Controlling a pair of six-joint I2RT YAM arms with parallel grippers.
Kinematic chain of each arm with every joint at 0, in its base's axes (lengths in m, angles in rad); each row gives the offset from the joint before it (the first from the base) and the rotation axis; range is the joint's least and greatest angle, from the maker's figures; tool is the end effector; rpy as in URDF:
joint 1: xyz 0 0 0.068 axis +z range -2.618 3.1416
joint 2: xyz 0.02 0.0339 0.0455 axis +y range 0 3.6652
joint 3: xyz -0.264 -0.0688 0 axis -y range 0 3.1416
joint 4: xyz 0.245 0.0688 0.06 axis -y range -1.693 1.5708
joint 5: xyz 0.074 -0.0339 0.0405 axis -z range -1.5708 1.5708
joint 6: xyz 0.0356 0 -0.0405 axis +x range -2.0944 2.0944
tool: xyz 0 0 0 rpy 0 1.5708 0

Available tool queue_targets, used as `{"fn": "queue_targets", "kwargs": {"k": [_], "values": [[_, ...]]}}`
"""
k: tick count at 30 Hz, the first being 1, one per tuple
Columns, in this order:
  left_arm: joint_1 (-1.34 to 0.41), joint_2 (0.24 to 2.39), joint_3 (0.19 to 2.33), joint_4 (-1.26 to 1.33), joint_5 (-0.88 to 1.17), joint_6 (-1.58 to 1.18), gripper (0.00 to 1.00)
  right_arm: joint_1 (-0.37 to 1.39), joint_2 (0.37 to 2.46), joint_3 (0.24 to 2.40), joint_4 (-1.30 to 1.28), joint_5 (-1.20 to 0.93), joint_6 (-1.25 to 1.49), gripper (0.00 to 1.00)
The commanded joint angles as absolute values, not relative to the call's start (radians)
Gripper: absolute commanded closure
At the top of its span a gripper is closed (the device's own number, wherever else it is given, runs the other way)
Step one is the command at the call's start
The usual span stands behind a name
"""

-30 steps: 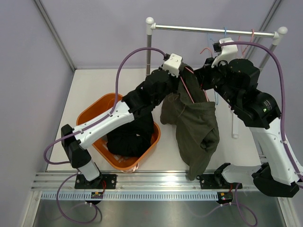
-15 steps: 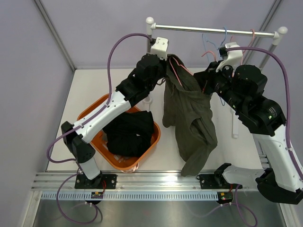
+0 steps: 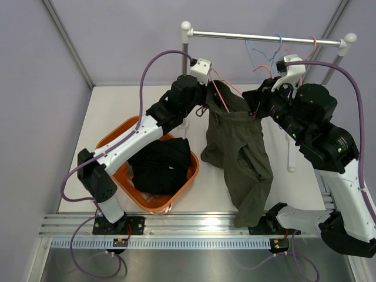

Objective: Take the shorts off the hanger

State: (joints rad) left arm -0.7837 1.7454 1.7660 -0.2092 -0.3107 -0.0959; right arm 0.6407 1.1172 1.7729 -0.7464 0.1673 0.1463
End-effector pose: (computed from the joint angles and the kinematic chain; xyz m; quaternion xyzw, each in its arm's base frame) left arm 0.3020 -0.2856 0.4183 0.1638 0.7499 -0.1602 0.6205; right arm 0.1403 0.0972 0.5379 -0.1254 0.7273 0.2007 0.6443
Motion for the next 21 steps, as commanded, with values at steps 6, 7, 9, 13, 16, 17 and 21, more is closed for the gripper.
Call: {"fn": "queue_targets", "kwargs": {"k": [6, 7, 9, 13, 16, 17, 21], "values": [[-0.85, 1.413, 1.528, -0.024, 0.154, 0.099, 0.96, 0.655, 1.184, 1.799, -0.637, 0.264, 0.121, 1.0], [-0.868, 1.376, 1.52, -0.055, 0.21, 0.135, 0.96, 0.655, 1.196, 1.812, -0.629, 0.274, 0.115, 1.0], [-0.949, 1.344, 1.513, -0.096, 0.284, 0.237, 0.95, 0.653, 1.248, 1.848, -0.617, 0.307, 0.097, 1.0], [-0.985, 1.299, 1.555, -0.228, 0.368, 0.226, 0.95, 0.652, 1.353, 1.936, -0.609, 0.373, 0.069, 1.0], [-0.985, 1.243, 1.574, -0.279, 0.318, 0.221, 0.96, 0.643, 1.448, 2.049, -0.644, 0.446, 0.055, 1.0], [-0.985, 1.208, 1.592, -0.29, 0.237, 0.227, 0.97, 0.631, 1.469, 2.078, -0.673, 0.457, 0.057, 1.0], [-0.985, 1.149, 1.705, -0.325, -0.084, 0.31, 1.0, 0.578, 1.534, 2.196, -0.726, 0.439, 0.093, 1.0]]}}
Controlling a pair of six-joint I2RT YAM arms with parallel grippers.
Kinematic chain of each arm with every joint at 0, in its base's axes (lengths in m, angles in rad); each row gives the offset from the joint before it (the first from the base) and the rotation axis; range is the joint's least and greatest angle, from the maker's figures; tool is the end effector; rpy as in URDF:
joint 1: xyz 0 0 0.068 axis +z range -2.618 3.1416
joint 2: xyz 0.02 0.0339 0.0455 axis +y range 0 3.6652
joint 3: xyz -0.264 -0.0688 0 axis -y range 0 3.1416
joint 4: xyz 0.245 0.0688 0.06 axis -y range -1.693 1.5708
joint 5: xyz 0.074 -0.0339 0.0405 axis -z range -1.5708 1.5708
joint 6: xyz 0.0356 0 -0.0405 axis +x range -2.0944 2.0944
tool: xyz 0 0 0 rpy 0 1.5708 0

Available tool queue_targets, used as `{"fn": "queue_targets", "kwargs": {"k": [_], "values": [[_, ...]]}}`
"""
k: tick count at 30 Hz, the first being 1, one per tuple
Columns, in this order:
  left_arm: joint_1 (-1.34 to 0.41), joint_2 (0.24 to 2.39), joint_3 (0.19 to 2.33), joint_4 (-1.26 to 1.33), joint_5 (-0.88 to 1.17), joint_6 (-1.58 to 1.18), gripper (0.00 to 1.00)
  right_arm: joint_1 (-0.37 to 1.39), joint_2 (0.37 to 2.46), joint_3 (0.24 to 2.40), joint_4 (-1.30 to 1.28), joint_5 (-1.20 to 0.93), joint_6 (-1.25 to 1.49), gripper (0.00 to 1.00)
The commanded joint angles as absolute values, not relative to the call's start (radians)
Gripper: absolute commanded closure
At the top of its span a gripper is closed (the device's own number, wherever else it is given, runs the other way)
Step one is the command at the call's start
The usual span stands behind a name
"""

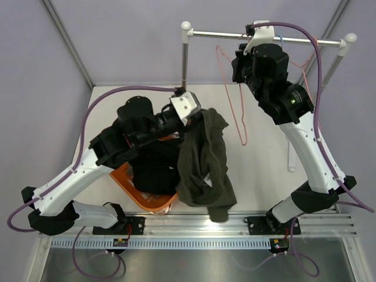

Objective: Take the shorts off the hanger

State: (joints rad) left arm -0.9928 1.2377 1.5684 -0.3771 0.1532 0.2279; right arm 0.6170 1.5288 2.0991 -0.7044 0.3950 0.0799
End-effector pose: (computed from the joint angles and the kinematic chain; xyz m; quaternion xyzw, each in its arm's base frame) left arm 0.1348 -0.2165 0.4942 0.4567 0.5607 -0.3083 0.6181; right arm 0.2434 0.1558 0.5458 -0.0714 0.7461 0.0815 0.6570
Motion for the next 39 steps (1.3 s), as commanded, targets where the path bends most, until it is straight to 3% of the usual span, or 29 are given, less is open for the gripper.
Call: {"fn": "queue_targets", "kwargs": {"k": [1, 2, 6, 12, 18, 22, 30, 39], "values": [[-0.985, 1.144, 1.736, -0.304, -0.148, 0.346, 1.0, 0.572, 1.534, 2.201, -0.727, 0.425, 0.101, 1.0], [-0.982, 1.14, 1.77, -0.281, -0.269, 0.42, 1.0, 0.568, 1.532, 2.201, -0.729, 0.416, 0.107, 1.0], [-0.98, 1.176, 2.061, -0.244, -0.324, 0.541, 1.0, 0.568, 1.514, 2.191, -0.741, 0.391, 0.117, 1.0], [-0.98, 1.16, 2.115, -0.095, -0.394, 0.692, 1.0, 0.568, 1.474, 2.151, -0.739, 0.394, 0.117, 1.0], [-0.98, 1.055, 1.953, -0.023, -0.396, 0.681, 0.99, 0.568, 1.454, 2.138, -0.735, 0.394, 0.107, 1.0], [-0.98, 1.042, 1.901, -0.096, -0.414, 0.632, 0.99, 0.568, 1.456, 2.138, -0.741, 0.393, 0.107, 1.0], [-0.944, 1.006, 1.588, -0.236, -0.434, 0.364, 1.0, 0.568, 1.437, 2.077, -0.718, 0.391, 0.109, 1.0], [-0.64, 1.031, 1.39, -0.483, -0.413, -0.108, 1.0, 0.568, 1.456, 2.06, -0.729, 0.37, 0.1, 1.0]]}}
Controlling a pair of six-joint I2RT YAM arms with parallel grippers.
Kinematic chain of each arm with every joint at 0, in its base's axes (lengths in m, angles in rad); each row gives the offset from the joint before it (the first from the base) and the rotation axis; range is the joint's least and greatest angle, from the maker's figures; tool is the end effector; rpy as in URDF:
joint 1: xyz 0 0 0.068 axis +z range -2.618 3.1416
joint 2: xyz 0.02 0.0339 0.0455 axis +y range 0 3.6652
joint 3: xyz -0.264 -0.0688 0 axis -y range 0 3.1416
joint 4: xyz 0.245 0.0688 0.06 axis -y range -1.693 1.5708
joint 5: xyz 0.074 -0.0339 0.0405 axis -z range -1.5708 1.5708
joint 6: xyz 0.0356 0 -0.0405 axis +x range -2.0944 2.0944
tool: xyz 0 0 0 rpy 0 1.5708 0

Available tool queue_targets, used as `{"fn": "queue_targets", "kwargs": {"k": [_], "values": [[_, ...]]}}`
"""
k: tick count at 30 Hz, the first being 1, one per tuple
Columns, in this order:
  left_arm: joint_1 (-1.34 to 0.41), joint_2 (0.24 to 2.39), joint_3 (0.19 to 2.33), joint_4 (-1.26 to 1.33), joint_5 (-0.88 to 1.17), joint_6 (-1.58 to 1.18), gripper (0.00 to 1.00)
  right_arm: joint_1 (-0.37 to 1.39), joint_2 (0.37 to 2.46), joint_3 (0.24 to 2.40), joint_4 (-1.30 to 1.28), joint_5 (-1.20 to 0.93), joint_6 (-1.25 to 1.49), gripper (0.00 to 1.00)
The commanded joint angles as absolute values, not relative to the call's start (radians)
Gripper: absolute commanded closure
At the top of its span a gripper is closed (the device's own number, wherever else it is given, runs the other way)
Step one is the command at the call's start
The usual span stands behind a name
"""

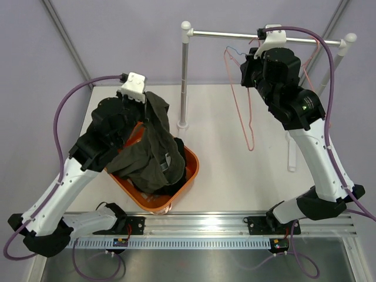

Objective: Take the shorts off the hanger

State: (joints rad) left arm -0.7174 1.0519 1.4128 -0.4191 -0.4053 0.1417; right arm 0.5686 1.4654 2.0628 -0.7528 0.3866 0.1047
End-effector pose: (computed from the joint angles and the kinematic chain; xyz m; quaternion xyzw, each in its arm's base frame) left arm 0.1627 -0.1233 0.4792 0.1712 0.7053 -0.0505 0.6861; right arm 0.2320 0.1323 0.5469 -0.0499 0.7544 0.0730 0.6504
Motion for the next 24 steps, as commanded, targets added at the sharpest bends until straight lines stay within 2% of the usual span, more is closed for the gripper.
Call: {"fn": "queue_targets", "kwargs": {"k": [1, 4, 5, 8, 14, 17, 20, 21, 24], "values": [[-0.582, 1.007, 1.317, -0.494, -0.397, -0.215, 1.0, 0.568, 1.457, 2.06, -0.732, 0.371, 0.098, 1.0], [-0.482, 0.931, 1.148, -0.48, -0.315, -0.421, 1.0, 0.566, 1.462, 2.06, -0.732, 0.368, 0.092, 1.0], [-0.465, 0.861, 1.006, -0.459, -0.281, -0.458, 1.0, 0.565, 1.466, 2.063, -0.732, 0.365, 0.092, 1.0], [-0.43, 0.74, 0.767, -0.399, -0.232, -0.607, 1.0, 0.558, 1.48, 2.077, -0.738, 0.354, 0.086, 1.0], [-0.42, 0.672, 0.554, -0.341, -0.095, -0.796, 1.0, 0.532, 1.508, 2.1, -0.742, 0.252, 0.072, 1.0], [-0.42, 0.67, 0.566, -0.348, -0.066, -0.752, 0.88, 0.508, 1.514, 2.098, -0.726, 0.18, 0.051, 1.0], [-0.42, 0.657, 0.644, -0.363, -0.06, -0.655, 0.59, 0.466, 1.528, 2.114, -0.723, 0.111, 0.034, 1.0], [-0.42, 0.66, 0.672, -0.38, -0.058, -0.626, 0.42, 0.454, 1.529, 2.117, -0.718, 0.086, 0.028, 1.0], [-0.42, 0.705, 0.793, -0.434, -0.012, -0.497, 0.14, 0.404, 1.535, 2.118, -0.692, 0.005, 0.018, 1.0]]}}
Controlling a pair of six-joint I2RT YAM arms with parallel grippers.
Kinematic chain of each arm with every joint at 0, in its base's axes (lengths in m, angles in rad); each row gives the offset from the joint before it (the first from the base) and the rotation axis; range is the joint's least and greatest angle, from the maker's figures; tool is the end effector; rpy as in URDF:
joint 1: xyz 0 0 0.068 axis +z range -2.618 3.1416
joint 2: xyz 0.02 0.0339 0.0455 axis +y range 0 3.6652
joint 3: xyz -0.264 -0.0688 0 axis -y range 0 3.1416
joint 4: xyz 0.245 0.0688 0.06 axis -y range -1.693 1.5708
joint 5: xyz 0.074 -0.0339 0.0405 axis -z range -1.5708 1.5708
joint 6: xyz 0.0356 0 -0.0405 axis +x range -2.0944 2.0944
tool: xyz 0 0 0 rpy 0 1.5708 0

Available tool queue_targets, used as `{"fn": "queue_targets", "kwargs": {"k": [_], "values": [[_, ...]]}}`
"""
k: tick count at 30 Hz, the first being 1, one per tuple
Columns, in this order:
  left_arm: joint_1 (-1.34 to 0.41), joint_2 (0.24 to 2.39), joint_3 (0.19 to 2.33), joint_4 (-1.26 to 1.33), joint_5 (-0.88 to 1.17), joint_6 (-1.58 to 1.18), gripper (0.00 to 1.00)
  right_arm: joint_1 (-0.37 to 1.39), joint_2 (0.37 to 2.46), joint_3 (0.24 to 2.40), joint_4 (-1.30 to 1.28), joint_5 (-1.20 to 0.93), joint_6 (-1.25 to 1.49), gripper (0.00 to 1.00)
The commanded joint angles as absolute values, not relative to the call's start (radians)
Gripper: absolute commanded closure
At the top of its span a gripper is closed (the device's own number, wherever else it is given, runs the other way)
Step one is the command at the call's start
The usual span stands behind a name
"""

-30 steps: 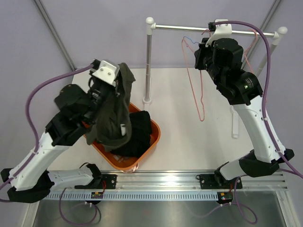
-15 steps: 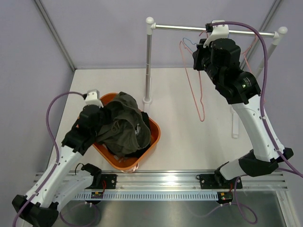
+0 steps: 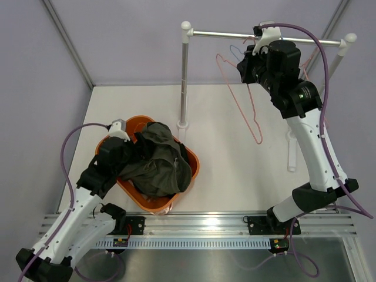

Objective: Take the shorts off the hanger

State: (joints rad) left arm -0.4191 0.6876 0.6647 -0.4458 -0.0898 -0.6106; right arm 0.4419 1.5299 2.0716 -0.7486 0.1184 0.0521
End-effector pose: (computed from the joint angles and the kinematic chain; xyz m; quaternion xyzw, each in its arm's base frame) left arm 0.1474 -0.0622 0.2860 -0.1048 0.8450 -0.2243 0.4741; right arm 0.2687 0.1224 0.5325 -0.1135 0.7675 0.1093 0.6213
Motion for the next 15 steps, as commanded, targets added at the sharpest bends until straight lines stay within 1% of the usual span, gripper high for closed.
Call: {"fn": "queue_targets", "kwargs": {"k": [1, 3, 4, 6, 13, 15], "values": [[-0.42, 0.741, 0.863, -0.461, -0.006, -0.444, 0.09, 0.384, 1.539, 2.129, -0.69, -0.039, 0.017, 1.0], [-0.42, 0.764, 0.92, -0.52, -0.006, -0.398, 0.05, 0.365, 1.555, 2.149, -0.695, -0.057, 0.015, 1.0], [-0.42, 0.767, 0.939, -0.529, -0.006, -0.37, 0.01, 0.362, 1.563, 2.172, -0.699, -0.061, 0.012, 1.0], [-0.42, 0.75, 0.959, -0.525, -0.006, -0.347, 0.01, 0.361, 1.586, 2.198, -0.704, -0.067, 0.012, 1.0], [-0.422, 0.752, 0.997, -0.526, -0.006, -0.298, 0.01, 0.362, 1.726, 2.42, -0.804, -0.072, 0.014, 1.0], [-0.42, 0.756, 1.008, -0.528, -0.006, -0.288, 0.01, 0.362, 1.762, 2.448, -0.818, -0.068, 0.024, 1.0]]}}
